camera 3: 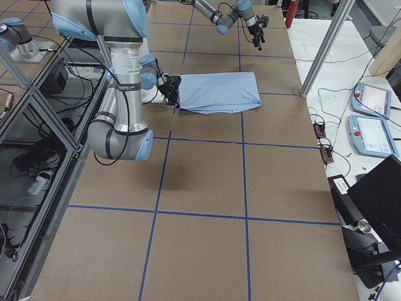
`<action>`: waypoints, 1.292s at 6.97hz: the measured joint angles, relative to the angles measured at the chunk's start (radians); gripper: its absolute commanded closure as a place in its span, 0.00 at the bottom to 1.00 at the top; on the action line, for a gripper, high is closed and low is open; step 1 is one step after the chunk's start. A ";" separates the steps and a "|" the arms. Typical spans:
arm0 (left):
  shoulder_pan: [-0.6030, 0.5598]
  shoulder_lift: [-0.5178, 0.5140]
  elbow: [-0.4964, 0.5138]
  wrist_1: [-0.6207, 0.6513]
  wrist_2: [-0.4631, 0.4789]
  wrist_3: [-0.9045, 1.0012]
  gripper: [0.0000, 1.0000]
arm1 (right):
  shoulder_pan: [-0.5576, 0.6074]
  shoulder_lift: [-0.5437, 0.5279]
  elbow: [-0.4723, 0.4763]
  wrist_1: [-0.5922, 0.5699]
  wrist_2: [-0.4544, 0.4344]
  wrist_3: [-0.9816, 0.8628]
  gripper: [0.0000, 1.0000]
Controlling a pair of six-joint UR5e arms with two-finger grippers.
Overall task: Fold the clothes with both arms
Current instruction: 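Move both grippers down to the shirt corners nearest the robot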
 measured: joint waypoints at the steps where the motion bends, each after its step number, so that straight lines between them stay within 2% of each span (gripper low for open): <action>1: 0.000 0.000 -0.005 0.000 0.000 -0.001 0.00 | 0.014 0.016 0.011 0.001 0.002 -0.010 0.00; 2: 0.000 0.000 -0.016 0.001 -0.011 -0.018 0.00 | 0.040 0.032 0.033 0.021 0.008 -0.034 0.00; 4: 0.030 0.021 -0.088 0.005 -0.086 -0.160 0.00 | 0.115 0.038 0.063 0.169 0.050 -0.071 0.00; 6: 0.137 0.164 -0.324 0.011 -0.094 -0.328 0.00 | 0.184 0.025 0.068 0.305 0.093 -0.074 0.00; 8: 0.309 0.329 -0.573 0.019 0.000 -0.518 0.00 | 0.244 0.011 0.069 0.350 0.118 -0.058 0.00; 9: 0.409 0.374 -0.647 0.039 0.074 -0.616 0.04 | 0.270 0.009 0.067 0.353 0.126 -0.048 0.00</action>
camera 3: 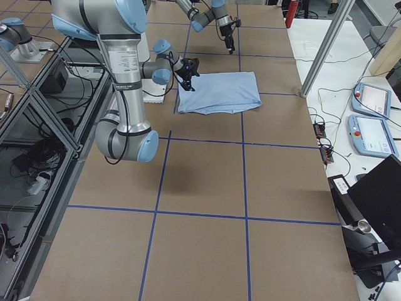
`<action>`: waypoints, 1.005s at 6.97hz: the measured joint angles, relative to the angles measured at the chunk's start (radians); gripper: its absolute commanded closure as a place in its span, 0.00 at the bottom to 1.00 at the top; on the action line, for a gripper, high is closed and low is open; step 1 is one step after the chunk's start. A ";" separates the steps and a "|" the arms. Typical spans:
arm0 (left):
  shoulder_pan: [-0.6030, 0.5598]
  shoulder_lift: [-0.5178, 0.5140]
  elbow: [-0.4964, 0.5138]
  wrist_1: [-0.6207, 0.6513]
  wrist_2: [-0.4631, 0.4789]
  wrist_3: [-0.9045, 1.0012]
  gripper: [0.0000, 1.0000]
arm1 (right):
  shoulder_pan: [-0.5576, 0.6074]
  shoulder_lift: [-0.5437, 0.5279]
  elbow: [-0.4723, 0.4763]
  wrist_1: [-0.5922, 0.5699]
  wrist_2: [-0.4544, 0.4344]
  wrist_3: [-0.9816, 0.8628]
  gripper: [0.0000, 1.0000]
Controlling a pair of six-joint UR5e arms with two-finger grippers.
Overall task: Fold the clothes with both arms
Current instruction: 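Move both grippers down to the shirt corners nearest the robot, then close both grippers on the near corners of the folded shirt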
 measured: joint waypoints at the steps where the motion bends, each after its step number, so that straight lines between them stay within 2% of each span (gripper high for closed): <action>1: 0.100 0.018 -0.042 0.036 0.077 -0.093 0.30 | 0.019 0.000 -0.002 0.002 0.007 0.004 0.00; 2: 0.196 0.021 -0.063 0.068 0.146 -0.196 0.39 | 0.030 0.000 -0.003 0.002 0.011 0.006 0.00; 5: 0.389 -0.043 -0.062 0.185 0.261 -0.407 0.37 | 0.035 0.000 -0.010 0.002 0.013 0.009 0.00; 7: 0.426 -0.079 -0.059 0.238 0.274 -0.430 0.36 | 0.035 0.000 -0.011 0.002 0.013 0.009 0.00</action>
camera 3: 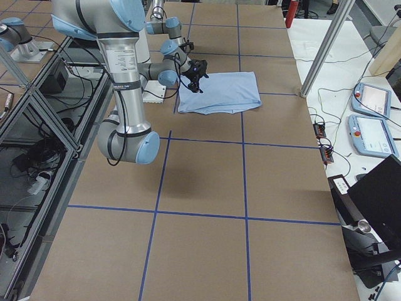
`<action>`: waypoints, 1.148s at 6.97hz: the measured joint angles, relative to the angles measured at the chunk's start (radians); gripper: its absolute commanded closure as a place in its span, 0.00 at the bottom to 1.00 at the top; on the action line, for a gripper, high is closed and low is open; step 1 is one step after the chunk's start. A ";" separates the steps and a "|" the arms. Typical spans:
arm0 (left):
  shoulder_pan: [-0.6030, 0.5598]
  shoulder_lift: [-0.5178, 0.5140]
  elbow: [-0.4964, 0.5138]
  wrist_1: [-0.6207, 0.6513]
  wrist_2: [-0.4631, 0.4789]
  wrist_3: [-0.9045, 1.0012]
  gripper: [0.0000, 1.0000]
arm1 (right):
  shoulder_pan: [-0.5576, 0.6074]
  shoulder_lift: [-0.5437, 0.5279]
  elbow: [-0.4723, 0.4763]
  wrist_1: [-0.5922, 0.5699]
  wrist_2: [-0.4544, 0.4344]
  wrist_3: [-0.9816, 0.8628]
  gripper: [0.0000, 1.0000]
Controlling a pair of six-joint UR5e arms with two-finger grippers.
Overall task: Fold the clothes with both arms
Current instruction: 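Close both grippers on the near corners of the folded shirt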
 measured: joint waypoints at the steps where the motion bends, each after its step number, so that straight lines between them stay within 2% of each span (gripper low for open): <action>1: 0.004 0.002 0.001 0.008 0.000 -0.001 0.36 | 0.000 0.000 -0.003 0.000 0.000 0.000 0.00; 4: 0.011 -0.004 0.008 0.025 -0.001 0.003 0.36 | 0.000 0.000 -0.012 0.000 -0.001 0.000 0.00; 5: 0.017 -0.006 0.010 0.027 -0.001 0.004 0.39 | 0.000 0.000 -0.013 0.000 0.000 0.000 0.00; 6: 0.021 -0.006 0.010 0.028 -0.001 0.003 0.62 | 0.000 0.000 -0.014 0.000 0.000 0.000 0.00; 7: 0.025 -0.007 0.010 0.028 -0.001 0.001 1.00 | 0.000 0.000 -0.014 0.001 0.000 0.000 0.00; 8: 0.026 -0.007 0.010 0.027 0.001 -0.002 1.00 | -0.001 0.000 -0.014 0.000 0.000 0.000 0.00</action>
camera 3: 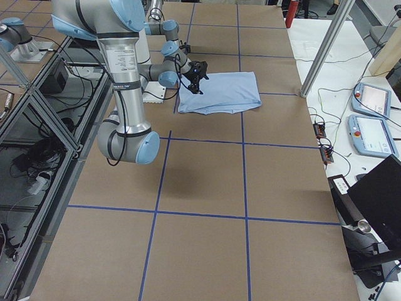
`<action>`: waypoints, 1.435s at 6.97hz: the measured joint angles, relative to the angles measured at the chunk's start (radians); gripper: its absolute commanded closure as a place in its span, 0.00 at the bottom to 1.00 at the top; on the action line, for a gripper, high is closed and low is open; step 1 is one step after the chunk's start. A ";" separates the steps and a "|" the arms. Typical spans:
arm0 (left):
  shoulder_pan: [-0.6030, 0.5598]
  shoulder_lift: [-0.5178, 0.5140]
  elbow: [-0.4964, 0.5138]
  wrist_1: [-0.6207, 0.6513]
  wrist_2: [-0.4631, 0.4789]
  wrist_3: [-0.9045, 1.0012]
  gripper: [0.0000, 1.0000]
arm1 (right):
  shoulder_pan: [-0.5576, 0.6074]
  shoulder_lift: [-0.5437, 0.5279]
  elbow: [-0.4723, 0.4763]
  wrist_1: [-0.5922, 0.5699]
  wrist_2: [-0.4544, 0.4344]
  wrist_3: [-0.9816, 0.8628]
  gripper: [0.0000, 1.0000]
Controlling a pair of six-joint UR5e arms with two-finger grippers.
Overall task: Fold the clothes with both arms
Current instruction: 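Close both grippers on the near corners of the folded shirt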
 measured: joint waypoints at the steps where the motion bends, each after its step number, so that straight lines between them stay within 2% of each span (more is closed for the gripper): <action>1: 0.000 0.001 -0.001 0.000 0.001 -0.001 1.00 | 0.000 0.000 -0.003 0.000 0.000 0.000 0.00; 3: -0.002 0.008 -0.009 0.000 0.003 0.000 1.00 | -0.003 0.005 -0.031 0.001 0.000 0.046 0.06; 5: -0.012 0.071 -0.084 0.000 0.000 0.012 1.00 | -0.016 0.008 -0.044 -0.008 0.000 0.171 0.16; 7: -0.011 0.128 -0.142 0.000 -0.002 0.016 1.00 | -0.083 0.009 -0.042 -0.064 -0.002 0.305 0.16; 10: -0.002 0.126 -0.135 -0.001 0.001 0.013 1.00 | -0.207 0.017 -0.056 -0.157 -0.018 0.425 0.16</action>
